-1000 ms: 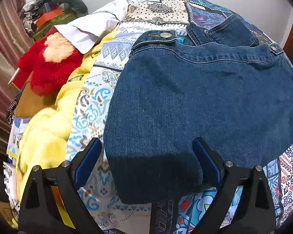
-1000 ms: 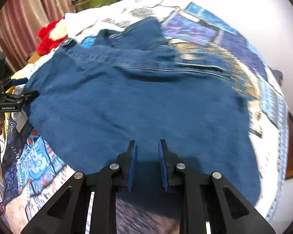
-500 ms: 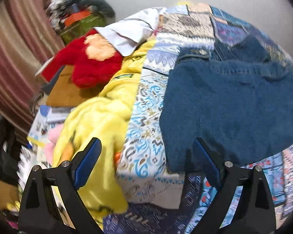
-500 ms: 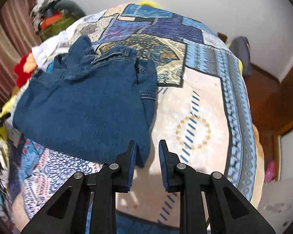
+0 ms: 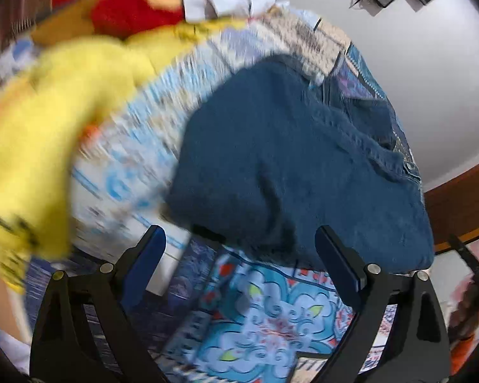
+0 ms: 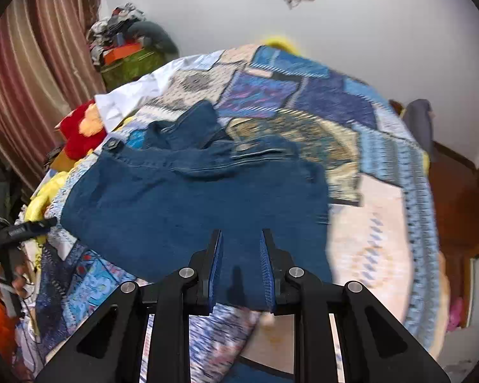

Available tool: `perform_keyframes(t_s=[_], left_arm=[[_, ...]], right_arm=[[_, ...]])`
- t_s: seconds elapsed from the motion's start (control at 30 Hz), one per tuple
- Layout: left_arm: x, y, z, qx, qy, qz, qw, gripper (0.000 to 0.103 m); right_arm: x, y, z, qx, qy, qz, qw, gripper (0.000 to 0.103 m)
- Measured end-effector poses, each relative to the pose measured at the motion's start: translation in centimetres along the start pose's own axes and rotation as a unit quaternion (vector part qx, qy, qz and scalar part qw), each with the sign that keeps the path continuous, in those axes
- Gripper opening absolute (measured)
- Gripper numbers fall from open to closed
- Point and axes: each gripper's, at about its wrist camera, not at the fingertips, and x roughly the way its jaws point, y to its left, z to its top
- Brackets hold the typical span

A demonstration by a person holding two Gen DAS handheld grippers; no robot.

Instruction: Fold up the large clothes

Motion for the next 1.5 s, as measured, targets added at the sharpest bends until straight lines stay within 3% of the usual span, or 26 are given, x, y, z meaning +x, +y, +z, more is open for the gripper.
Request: perform_keyframes(t_s=[0.17,0.2,0.27,0.37,0.43,0.53,0.57,0.6,0.7,0.8,0.87,0.93,1.1,1.2,1.27,1.33,1.4,1.5], left_arm=[[3.4,0.7,0.3,-0.070,0.042,-0.084,0.9931,0.094],[4.0,1.0,0.6,-0.091,0.043,-0.112,0.9885,0.094],[5.1,1.6,1.3,-0.128,0.045,-0.159,0.9780,0.094],[6.7,2.7,2.3,-0.183,0.039,-0.171,0.9673,0.093],[7.4,2.7,2.9,-0.199,0.033,-0.170,0.9646,0.093],[8.0,1.5,3.3,-0.198,0.010,-0.143,0.9696,0.092],[8.0,0.7,3.2,-0.191,0.001,-0.112,0.9752,0.086],[7.9,0.1,3.1,-0.182,-0.006,-0.082,0.9799,0.073],[6.8,-1.5,2.5,-0.140,-0.026,-0.028,0.9894,0.054],[4.9,-3.1,2.0,-0.095,-0.041,-0.008,0.9946,0.045],[2.7,-5.2,1.7,-0.041,-0.069,0.021,0.9965,0.041],[0.7,-7.4,1.4,0.001,-0.096,0.041,0.9945,0.039],[-4.3,-11.2,0.7,0.094,-0.175,0.084,0.9765,0.037],[-5.5,-12.4,-0.2,0.130,-0.206,0.109,0.9637,0.037],[-5.1,-12.8,-0.2,0.144,-0.200,0.124,0.9611,0.037],[-3.6,-12.9,0.2,0.150,-0.187,0.150,0.9591,0.036],[-3.1,-12.8,0.2,0.159,-0.194,0.177,0.9519,0.035],[-3.7,-13.4,0.9,0.150,-0.198,0.168,0.9538,0.035]], right_arm=[[5.8,0.9,-0.8,0.005,0.062,0.015,0.998,0.019],[7.1,0.7,-1.3,0.012,0.076,0.015,0.997,0.019],[7.8,0.3,-1.8,0.022,0.058,0.024,0.998,0.019],[7.8,-0.4,-2.0,0.031,0.053,0.049,0.997,0.019],[7.8,-1.0,-2.0,0.041,0.053,0.065,0.996,0.019],[7.9,-1.4,-2.2,0.057,0.049,0.081,0.994,0.019],[7.8,-1.4,-2.2,0.056,0.049,0.080,0.994,0.019],[7.8,-1.2,-2.1,0.055,0.050,0.077,0.994,0.019],[7.5,-0.7,-1.7,0.058,0.062,0.065,0.994,0.019],[6.9,-0.4,-1.2,0.069,0.079,0.075,0.992,0.019],[6.5,0.1,-0.5,0.083,0.090,0.114,0.986,0.019],[6.1,1.3,0.3,0.088,0.090,0.145,0.981,0.019],[6.5,6.7,1.7,0.041,0.078,0.170,0.981,0.019],[9.5,10.6,0.9,0.010,0.121,0.190,0.974,0.019],[13.2,13.1,-1.1,-0.011,0.180,0.200,0.963,0.019],[14.9,14.0,-2.4,-0.012,0.187,0.203,0.961,0.018],[14.9,14.0,-1.8,-0.009,0.200,0.202,0.959,0.019],[14.1,12.4,-0.9,0.027,0.234,0.234,0.944,0.019]])
